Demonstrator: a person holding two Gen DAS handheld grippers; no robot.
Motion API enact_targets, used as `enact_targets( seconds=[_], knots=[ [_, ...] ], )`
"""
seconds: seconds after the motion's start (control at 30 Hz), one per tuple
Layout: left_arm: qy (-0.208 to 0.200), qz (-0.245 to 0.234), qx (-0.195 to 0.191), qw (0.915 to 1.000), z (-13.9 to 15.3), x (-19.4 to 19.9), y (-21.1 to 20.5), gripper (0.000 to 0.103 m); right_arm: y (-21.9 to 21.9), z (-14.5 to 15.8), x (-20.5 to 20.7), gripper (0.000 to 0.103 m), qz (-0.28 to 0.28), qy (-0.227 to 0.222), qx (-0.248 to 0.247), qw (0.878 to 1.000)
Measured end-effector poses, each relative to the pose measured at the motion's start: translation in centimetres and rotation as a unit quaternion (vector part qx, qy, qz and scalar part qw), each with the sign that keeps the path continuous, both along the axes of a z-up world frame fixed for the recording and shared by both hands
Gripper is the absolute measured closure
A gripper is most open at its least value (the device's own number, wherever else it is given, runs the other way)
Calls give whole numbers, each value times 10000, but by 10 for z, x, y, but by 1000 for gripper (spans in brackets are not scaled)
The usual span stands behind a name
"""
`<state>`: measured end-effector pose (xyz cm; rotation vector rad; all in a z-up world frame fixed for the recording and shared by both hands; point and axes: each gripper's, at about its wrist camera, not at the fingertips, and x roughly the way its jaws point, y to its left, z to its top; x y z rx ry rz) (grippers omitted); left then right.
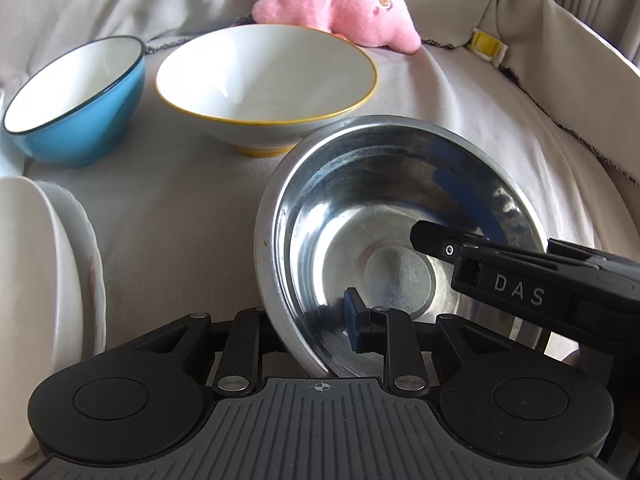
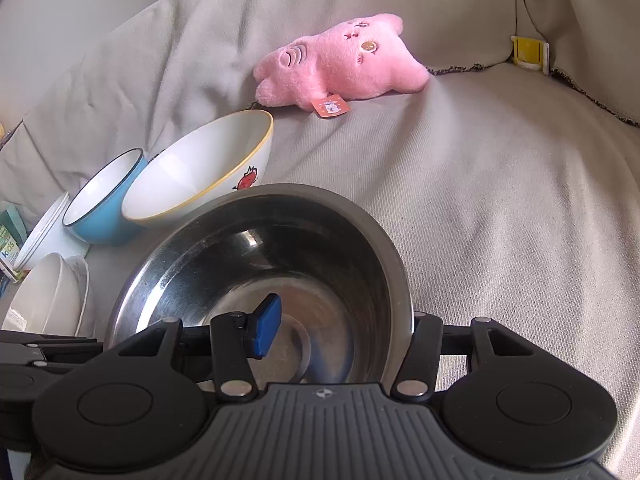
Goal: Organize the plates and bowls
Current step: 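Carry the steel bowl with both grippers onto the white bowl and release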
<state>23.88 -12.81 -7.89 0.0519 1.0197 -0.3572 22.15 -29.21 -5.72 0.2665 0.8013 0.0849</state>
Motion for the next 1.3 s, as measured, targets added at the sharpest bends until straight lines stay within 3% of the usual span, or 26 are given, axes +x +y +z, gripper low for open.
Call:
enact_targets(
  seconds=[0.27,0.43,0.6,0.77,1.0,1.13,1.3],
  knots=[
    [21,149,-154,9998,9,-21,15,80,8,11,-20,52,37,61,63,10000],
    [-319,211,-395,9985,39,-43,39,80,24,41,-36,52,157,-145,57,9998],
    [-575,498,-689,9947,74,-54,82,80,59,82,-47,51,446,-488,-41,9978],
    [-767,862,-696,9909,94,-60,130,80,112,105,-44,49,866,-615,-139,9942],
    [-536,1410,-902,9844,77,-55,198,80,181,94,-29,49,1373,-371,-290,9894],
    [-285,1590,-985,9819,57,-52,221,81,206,79,-22,49,1588,-126,-398,9864],
    [-294,1763,-1008,9787,45,-48,240,81,233,64,-11,49,1762,53,-726,9817]
  ],
)
